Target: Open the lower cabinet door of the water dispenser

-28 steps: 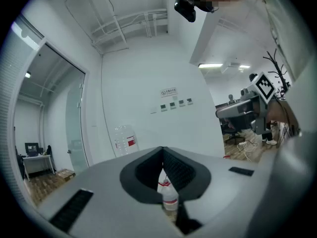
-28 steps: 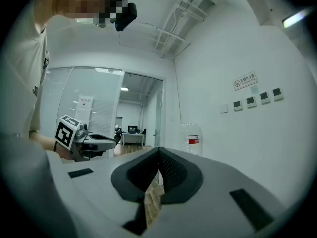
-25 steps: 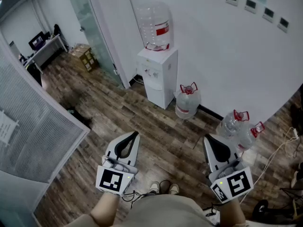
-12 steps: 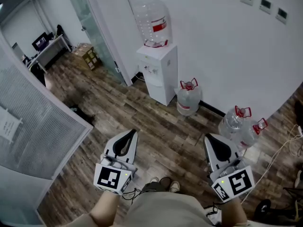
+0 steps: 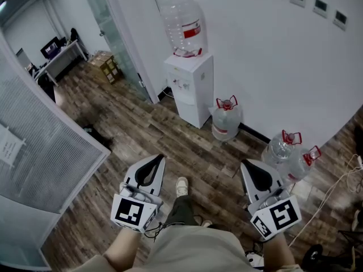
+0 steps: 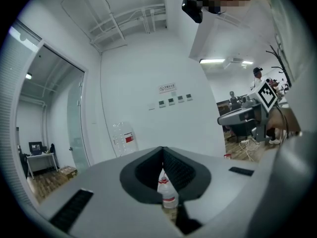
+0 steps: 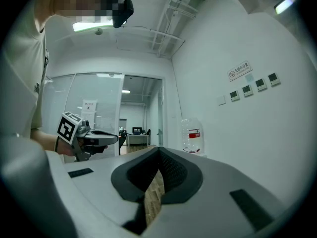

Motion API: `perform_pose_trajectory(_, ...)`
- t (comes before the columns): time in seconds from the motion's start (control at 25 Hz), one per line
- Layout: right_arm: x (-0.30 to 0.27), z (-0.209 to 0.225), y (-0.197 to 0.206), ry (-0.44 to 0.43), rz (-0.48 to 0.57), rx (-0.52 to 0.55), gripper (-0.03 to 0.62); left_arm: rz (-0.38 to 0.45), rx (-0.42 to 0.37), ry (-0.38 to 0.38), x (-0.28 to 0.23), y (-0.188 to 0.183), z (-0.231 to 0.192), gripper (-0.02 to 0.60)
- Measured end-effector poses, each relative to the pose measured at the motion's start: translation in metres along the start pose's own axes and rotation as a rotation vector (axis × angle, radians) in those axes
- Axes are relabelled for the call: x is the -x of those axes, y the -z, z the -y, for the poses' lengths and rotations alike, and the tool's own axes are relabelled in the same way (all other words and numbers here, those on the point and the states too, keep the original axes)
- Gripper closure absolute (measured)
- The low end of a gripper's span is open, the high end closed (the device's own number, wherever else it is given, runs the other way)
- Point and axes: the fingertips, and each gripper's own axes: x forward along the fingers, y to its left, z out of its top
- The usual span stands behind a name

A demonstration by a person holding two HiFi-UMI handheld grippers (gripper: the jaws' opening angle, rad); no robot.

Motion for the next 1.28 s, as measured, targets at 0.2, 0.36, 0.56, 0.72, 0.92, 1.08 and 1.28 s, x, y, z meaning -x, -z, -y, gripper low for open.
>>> perform_pose_trajectory(0.2,-0.026,-0.001,0.012,-0.009,0.008,-0.003,0.586,0.010,0.003,-0.011,-0.005,0.014,-0.016,0.577)
perform_pose_trajectory(0.36,-0.055,0.006,0.019,-0.012,-0.014,-0.003,0.586,0.005,0.017,-0.007,-0.023,0.026,-0.037,0.576)
perform_pose_trajectory(0.56,-0.100,0.014,0.022,-0.010,-0.035,0.000,0.586,0.004,0.035,-0.002,-0.051,0.037,-0.073,0.577)
perform_pose_trajectory(0.72,-0.141,0.022,0.019,0.003,-0.024,-0.008,0.586,-0.006,0.047,0.009,-0.078,0.050,-0.110,0.576)
perform_pose_trajectory(0.92,-0.209,0.037,0.014,0.013,-0.057,-0.003,0.586,-0.013,0.046,0.033,-0.123,0.059,-0.163,0.577)
perform_pose_trajectory(1.08,-0.268,0.049,0.006,0.028,-0.063,-0.007,0.586,-0.005,0.049,0.061,-0.160,0.059,-0.205,0.577)
perform_pose_trajectory(1.28,-0.341,0.064,-0.006,0.046,-0.069,0.002,0.586,-0.003,0.066,0.092,-0.206,0.065,-0.261,0.577)
